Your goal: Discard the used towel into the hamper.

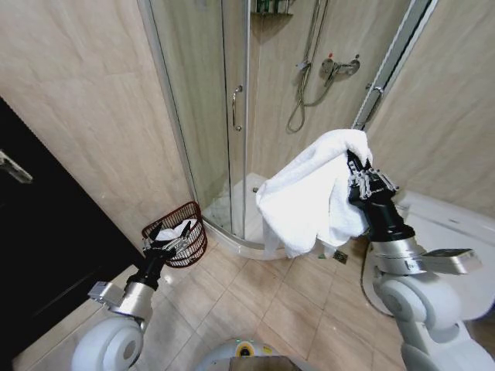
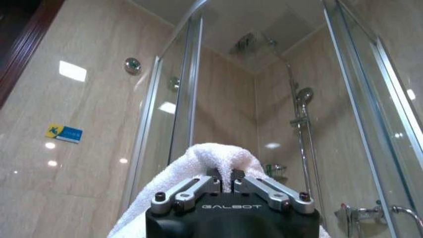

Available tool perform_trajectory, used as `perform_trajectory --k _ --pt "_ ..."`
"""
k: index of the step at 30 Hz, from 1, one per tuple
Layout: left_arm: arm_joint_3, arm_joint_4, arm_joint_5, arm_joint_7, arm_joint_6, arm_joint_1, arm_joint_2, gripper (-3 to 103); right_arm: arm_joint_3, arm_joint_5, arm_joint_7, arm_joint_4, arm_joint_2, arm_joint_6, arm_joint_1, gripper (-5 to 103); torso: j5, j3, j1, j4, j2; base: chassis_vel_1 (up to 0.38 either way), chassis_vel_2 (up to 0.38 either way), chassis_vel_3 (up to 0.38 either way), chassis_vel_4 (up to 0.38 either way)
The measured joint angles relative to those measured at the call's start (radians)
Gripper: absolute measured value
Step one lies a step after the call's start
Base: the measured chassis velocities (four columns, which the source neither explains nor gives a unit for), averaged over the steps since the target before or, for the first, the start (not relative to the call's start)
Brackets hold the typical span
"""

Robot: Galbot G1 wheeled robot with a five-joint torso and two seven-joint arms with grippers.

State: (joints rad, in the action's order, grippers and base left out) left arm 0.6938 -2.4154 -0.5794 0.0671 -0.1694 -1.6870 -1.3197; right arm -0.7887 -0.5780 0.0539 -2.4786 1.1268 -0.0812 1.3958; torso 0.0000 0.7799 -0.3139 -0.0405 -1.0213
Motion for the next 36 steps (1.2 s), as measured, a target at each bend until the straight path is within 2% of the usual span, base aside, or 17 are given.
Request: perform_trajectory --k 36 --pt "0.000 0.000 0.000 0.000 0.000 0.000 0.000 100 -0.003 -0.008 0.010 0.000 -0.003 -0.002 0.002 6 0.0000 0.095 -0.084 0.0000 -0.180 0.000 0.000 0.000 0.000"
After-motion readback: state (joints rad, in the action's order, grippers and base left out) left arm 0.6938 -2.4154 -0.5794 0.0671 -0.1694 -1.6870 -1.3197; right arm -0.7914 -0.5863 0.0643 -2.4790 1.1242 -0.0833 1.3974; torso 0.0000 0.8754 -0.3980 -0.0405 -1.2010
